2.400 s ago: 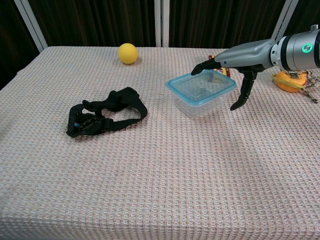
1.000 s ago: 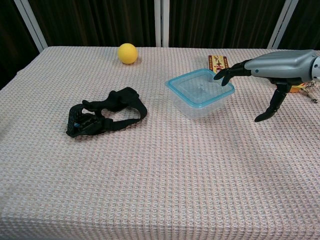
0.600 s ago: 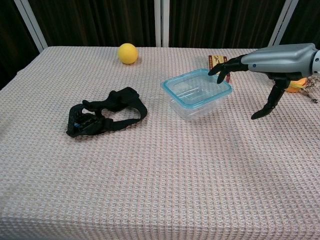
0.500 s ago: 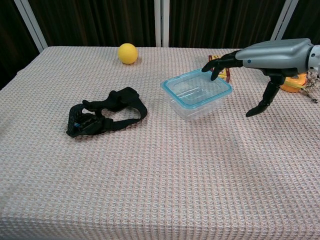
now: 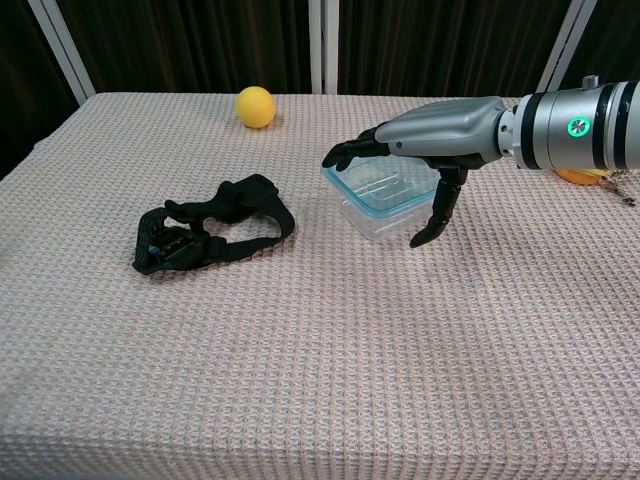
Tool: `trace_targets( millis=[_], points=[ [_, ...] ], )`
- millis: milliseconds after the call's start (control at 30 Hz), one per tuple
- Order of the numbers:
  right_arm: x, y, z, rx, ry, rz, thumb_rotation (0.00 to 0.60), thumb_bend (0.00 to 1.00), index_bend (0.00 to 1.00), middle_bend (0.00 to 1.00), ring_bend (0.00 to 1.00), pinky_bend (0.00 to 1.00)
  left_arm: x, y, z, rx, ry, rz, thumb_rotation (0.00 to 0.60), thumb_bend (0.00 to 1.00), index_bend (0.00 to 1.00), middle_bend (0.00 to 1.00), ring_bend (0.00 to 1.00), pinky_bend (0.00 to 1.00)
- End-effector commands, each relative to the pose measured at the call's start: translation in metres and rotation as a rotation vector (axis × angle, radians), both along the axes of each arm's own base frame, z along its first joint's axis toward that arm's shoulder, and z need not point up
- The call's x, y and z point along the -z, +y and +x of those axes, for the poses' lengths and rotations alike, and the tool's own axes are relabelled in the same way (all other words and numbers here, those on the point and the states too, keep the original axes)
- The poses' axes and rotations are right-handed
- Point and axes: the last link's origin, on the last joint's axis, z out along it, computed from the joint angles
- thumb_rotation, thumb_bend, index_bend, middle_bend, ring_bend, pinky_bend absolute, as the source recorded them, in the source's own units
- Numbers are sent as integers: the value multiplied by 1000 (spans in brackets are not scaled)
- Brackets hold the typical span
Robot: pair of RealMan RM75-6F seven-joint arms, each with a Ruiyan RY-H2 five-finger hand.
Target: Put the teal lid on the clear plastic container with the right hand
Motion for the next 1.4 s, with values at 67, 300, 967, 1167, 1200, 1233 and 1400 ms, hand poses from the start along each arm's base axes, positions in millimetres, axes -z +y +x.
trace_targets(
  millis=[67, 300, 967, 1167, 1200, 1233, 1400],
  points=[
    [3, 0, -2, 5, 14, 7, 600, 0, 0, 91, 0, 0, 1, 0, -1, -2, -1, -2, 600, 0, 95, 90, 34, 0],
    [9, 1, -7, 21, 44, 20, 600, 0, 0, 99, 0, 0, 2, 0, -2, -2, -5, -6, 600, 0, 95, 90, 34, 0],
    [-112, 50, -92, 139, -110, -429, 600, 15, 0, 58, 0, 0, 1, 5, -6, 30, -10, 31, 600, 0, 95, 90, 34, 0],
    [-145, 104, -147, 294, -147, -585, 600, 26, 0, 17, 0, 0, 0, 8, -3, 58, -6, 58, 600, 0, 95, 90, 34, 0],
    [-149, 114, -155, 317, -152, -606, 600, 26, 0, 10, 0, 0, 1, 9, -2, 63, -6, 58, 600, 0, 95, 90, 34, 0],
    [-152, 120, -160, 331, -157, -620, 600, 26, 0, 4, 0, 0, 1, 9, -1, 66, -5, 59, 600, 0, 95, 90, 34, 0],
    [-162, 149, -176, 372, -177, -684, 600, 26, 0, 0, 0, 0, 2, 9, 3, 85, 22, 79, 600, 0, 95, 90, 34, 0]
  ],
)
